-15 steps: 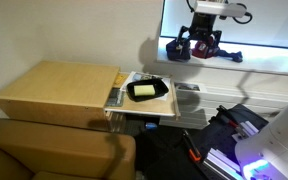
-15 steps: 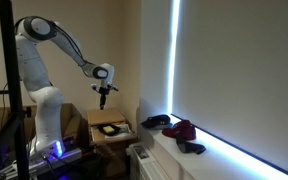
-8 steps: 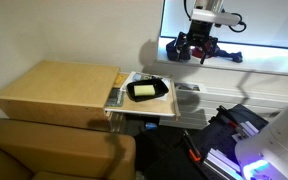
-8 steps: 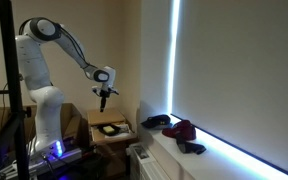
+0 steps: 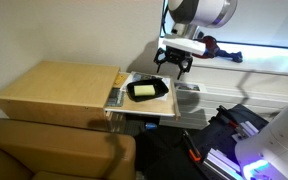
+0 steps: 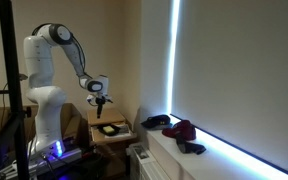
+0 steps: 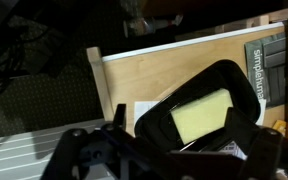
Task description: Get the black tray on the open drawer of the cabinet and place it on the countertop
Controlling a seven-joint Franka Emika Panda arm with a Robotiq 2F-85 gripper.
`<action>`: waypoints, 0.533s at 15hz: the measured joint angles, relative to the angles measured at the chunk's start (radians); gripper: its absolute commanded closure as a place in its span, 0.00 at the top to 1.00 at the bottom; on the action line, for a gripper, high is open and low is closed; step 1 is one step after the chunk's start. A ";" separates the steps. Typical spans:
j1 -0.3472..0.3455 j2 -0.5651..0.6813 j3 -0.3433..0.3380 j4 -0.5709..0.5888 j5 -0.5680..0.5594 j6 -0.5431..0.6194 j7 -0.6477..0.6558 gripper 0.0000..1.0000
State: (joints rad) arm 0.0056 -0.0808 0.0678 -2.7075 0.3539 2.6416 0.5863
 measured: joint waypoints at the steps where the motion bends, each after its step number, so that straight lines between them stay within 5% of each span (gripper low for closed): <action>1: 0.021 0.039 0.014 0.000 0.010 0.072 0.031 1.00; 5: 0.077 0.217 0.012 0.009 -0.097 0.338 0.234 1.00; 8: 0.154 0.332 -0.090 0.029 -0.207 0.392 0.381 1.00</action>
State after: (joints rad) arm 0.1596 0.2511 -0.0218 -2.6789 0.1469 3.0340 0.9674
